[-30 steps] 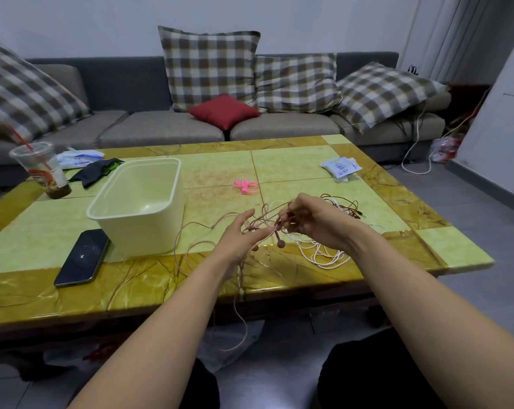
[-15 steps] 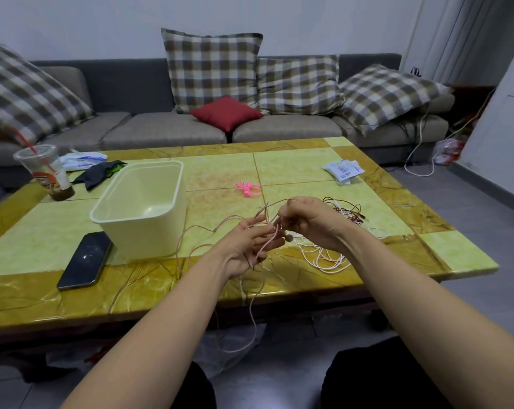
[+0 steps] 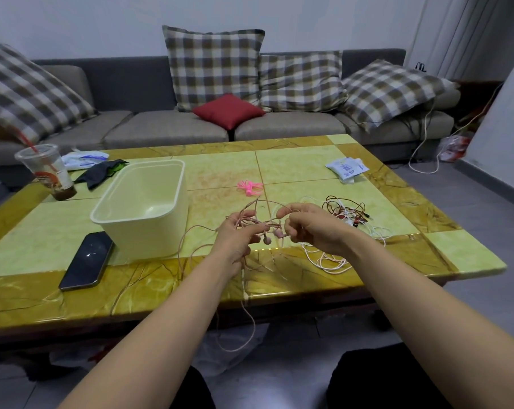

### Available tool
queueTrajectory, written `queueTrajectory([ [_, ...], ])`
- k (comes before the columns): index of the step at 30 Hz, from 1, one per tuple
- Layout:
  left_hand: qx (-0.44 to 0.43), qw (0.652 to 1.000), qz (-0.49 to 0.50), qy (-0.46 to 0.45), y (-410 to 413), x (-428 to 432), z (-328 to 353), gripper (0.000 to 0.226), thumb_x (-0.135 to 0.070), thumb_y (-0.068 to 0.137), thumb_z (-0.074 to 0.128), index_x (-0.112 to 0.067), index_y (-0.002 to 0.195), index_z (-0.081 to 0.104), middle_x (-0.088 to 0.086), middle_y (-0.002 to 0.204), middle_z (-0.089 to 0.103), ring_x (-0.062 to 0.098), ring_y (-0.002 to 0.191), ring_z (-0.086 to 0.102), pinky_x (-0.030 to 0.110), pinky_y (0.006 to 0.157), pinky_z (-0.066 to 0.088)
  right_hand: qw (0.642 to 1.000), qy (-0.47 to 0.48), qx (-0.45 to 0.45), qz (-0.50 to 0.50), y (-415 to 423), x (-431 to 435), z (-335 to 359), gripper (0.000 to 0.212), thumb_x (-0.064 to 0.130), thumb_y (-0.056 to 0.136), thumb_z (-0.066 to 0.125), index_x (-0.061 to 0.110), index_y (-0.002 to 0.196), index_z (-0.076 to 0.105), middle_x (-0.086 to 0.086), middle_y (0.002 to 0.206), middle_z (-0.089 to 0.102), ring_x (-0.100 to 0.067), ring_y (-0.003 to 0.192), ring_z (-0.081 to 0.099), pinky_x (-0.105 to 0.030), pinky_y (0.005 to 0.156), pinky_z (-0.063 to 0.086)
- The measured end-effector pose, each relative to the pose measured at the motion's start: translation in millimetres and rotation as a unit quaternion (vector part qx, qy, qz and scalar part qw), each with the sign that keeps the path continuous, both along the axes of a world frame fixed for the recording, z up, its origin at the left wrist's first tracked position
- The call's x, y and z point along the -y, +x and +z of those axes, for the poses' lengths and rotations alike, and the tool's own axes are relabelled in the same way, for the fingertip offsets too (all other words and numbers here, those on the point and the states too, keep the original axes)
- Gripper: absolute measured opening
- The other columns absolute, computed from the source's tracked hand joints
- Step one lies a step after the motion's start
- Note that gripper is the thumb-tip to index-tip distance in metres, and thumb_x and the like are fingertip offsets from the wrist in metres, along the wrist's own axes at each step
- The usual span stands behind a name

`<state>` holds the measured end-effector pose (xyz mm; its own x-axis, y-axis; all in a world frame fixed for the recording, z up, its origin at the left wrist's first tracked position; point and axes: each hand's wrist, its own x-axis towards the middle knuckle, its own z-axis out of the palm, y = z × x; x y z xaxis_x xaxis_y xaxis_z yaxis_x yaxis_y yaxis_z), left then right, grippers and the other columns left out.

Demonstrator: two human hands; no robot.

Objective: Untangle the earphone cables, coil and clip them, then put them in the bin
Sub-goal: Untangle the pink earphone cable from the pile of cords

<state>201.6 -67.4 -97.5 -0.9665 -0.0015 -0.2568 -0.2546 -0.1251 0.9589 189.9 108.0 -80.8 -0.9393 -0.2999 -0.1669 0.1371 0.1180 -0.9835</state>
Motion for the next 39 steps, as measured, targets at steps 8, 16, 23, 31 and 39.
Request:
queueTrajectory([
  [8,-0.083,0.994,0.038,-0.065,4,10,-6,0.036,-0.004,0.088,0.064,-0.015,0.122,0.059,-0.005,0.085,0.064,0.007,0.064,0.053,0.011,0.054,0.041,0.992,0.074,0.059,0.081,7,-24,14,0.033,0.005,0.091,0.030,0.002,0.101,0.062,-0.007,0.057,0.052,-0.017,0.048,0.045,-0.026,0.053,0.043],
  [16,-0.105,0.987,-0.088,-0.085,11,3,1,0.045,-0.039,0.079,0.055,-0.036,0.124,0.055,-0.001,0.105,0.072,0.008,0.079,0.055,0.030,0.070,0.035,0.942,0.293,0.010,0.162,11,-23,11,0.039,0.051,0.094,0.054,0.019,0.103,0.075,0.008,0.110,0.073,-0.011,0.103,0.062,-0.033,0.088,0.042],
  [23,-0.129,0.979,-0.111,-0.108,12,2,3,0.046,-0.034,0.100,0.021,-0.040,0.129,0.056,0.003,0.107,0.073,0.008,0.083,0.058,0.033,0.080,0.036,0.993,0.108,-0.050,0.000,10,-9,5,0.045,0.022,0.094,0.063,0.020,0.133,0.041,-0.008,0.120,0.058,-0.013,0.092,0.064,-0.031,0.076,0.048],
  [31,-0.137,0.984,-0.053,-0.103,21,10,12,0.048,-0.020,0.096,0.029,-0.028,0.097,0.077,-0.008,0.102,0.074,0.013,0.087,0.057,0.030,0.072,0.037,0.988,0.088,-0.098,-0.078,16,-10,1,0.014,0.001,0.092,0.057,0.005,0.098,0.069,-0.003,0.075,0.064,-0.010,0.067,0.057,-0.012,0.051,0.038],
  [39,-0.129,0.989,-0.019,-0.075,31,18,26,0.047,-0.018,0.093,0.035,-0.022,0.073,0.077,-0.007,0.086,0.074,0.013,0.080,0.050,0.030,0.065,0.031,0.984,0.160,-0.069,0.027,34,-15,20,0.013,0.003,0.092,0.055,0.012,0.100,0.060,-0.005,0.106,0.068,-0.014,0.090,0.055,-0.030,0.079,0.040],
])
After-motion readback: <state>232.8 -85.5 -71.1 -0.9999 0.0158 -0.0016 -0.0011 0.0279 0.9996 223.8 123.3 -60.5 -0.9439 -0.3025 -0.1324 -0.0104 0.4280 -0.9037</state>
